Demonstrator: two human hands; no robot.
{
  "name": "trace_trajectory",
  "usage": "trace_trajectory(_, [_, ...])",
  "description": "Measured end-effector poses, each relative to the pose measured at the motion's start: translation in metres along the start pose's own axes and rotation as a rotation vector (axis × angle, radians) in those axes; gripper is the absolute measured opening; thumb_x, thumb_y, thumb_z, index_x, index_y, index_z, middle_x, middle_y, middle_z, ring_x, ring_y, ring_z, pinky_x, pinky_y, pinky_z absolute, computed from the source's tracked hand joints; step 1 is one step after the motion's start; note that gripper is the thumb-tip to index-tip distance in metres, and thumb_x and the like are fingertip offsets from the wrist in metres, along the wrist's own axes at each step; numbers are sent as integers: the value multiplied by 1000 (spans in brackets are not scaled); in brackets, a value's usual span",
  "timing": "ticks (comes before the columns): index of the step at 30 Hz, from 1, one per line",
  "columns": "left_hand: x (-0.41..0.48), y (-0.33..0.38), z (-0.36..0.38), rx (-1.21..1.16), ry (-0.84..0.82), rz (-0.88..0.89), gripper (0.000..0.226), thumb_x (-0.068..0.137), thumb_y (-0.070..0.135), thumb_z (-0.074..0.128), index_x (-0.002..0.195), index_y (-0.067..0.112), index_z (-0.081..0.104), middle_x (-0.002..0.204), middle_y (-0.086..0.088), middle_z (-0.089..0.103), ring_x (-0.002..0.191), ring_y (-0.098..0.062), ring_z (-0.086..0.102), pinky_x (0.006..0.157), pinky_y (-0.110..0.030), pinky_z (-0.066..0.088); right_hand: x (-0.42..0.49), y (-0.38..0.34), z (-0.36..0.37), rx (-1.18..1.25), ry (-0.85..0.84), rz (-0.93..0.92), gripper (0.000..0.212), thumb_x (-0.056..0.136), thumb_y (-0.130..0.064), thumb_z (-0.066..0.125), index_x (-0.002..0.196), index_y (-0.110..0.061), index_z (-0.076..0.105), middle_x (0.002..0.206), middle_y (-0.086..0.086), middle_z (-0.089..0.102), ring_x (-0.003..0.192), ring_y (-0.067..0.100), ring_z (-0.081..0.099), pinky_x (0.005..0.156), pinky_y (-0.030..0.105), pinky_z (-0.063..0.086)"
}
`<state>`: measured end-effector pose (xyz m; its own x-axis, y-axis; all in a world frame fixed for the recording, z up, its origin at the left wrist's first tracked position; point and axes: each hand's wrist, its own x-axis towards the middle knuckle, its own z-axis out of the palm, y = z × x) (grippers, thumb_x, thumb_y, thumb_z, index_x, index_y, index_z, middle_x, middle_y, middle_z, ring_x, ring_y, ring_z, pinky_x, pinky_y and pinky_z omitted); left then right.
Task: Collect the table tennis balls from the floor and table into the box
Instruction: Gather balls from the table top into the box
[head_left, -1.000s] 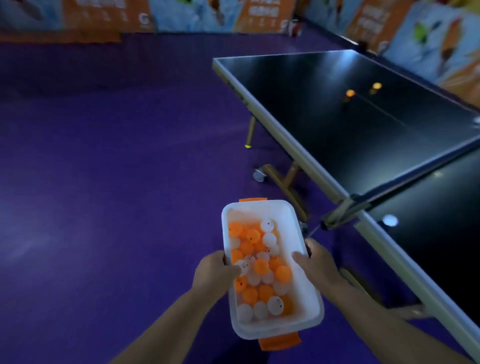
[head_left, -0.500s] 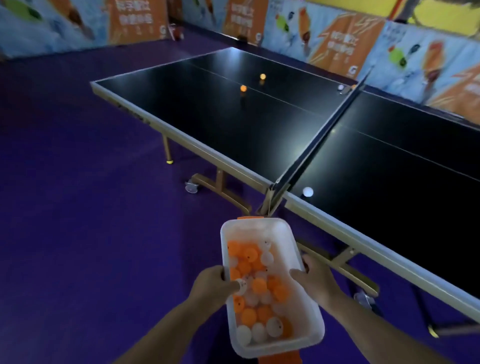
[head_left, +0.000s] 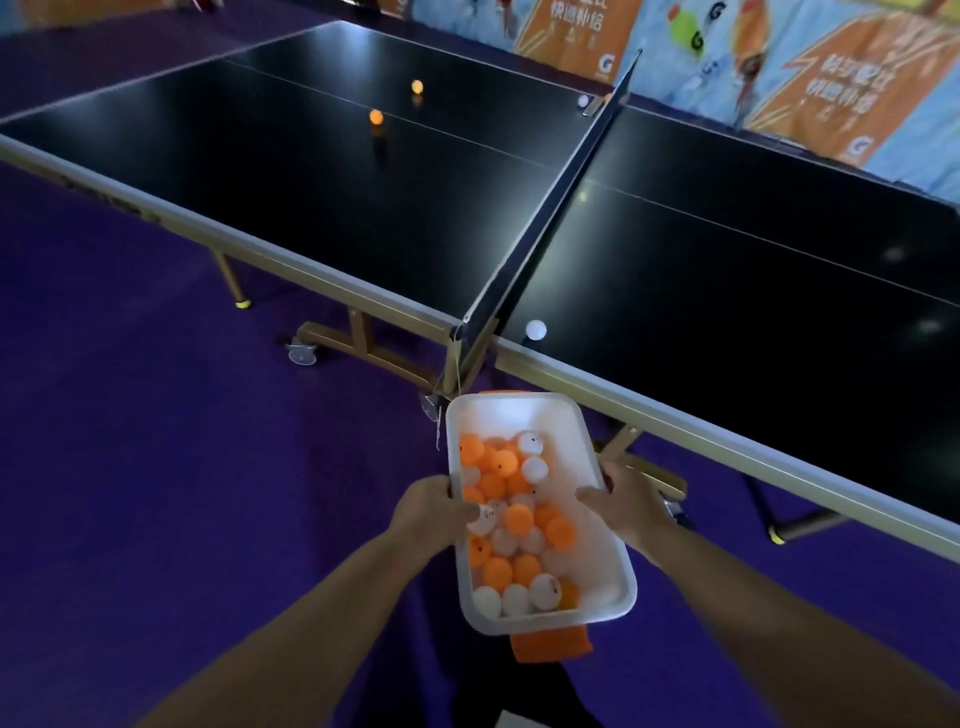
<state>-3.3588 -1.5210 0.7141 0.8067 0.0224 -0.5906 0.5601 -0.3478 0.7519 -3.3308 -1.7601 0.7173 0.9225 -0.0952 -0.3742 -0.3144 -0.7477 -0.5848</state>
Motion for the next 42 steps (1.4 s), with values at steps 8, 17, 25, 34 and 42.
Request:
trace_trajectory(8, [56, 46, 39, 43, 64, -85, 6, 82, 13, 62, 87, 14, 65, 89, -3, 69, 81, -16, 67, 70, -29, 57, 91, 25, -42, 97, -74, -25, 32, 91, -35, 57, 116, -16, 51, 106, 3, 62, 89, 17, 62, 67, 26, 50])
trace_trajectory(17, [135, 75, 55, 180, 106, -184, 10, 84, 17, 59, 93, 18, 62, 89, 1, 63, 81, -13, 60, 74, -29, 52, 235, 1, -69, -17, -32, -259, 30, 92, -24, 54, 122, -22, 54, 112, -3, 55, 99, 15, 57, 86, 37, 52])
trace_trajectory(25, [166, 76, 47, 178, 112, -250, 13, 85, 19, 58, 97, 22, 59, 95, 2, 61, 87, -15, 60, 72, -26, 49, 323, -48, -28, -415, -180, -510, 53, 92, -21, 52, 140, -30, 33, 141, 6, 26, 100, 24, 54, 74, 32, 45])
trace_trajectory(34, [168, 65, 42, 149, 171, -308, 15, 81, 17, 58, 96, 20, 63, 94, 1, 63, 88, -18, 61, 77, -32, 50, 348, -62, -15, -511, -282, -545, 43, 93, -18, 49, 133, -28, 37, 125, 12, 38, 94, 30, 54, 75, 38, 49])
trace_trajectory(42, [153, 63, 35, 199, 169, -283, 24, 82, 15, 57, 105, 14, 64, 99, -5, 65, 94, -22, 61, 85, -37, 52, 266, -51, -30, -224, -239, -841, 43, 83, -35, 68, 118, -15, 55, 95, -8, 55, 79, 8, 54, 66, 24, 46])
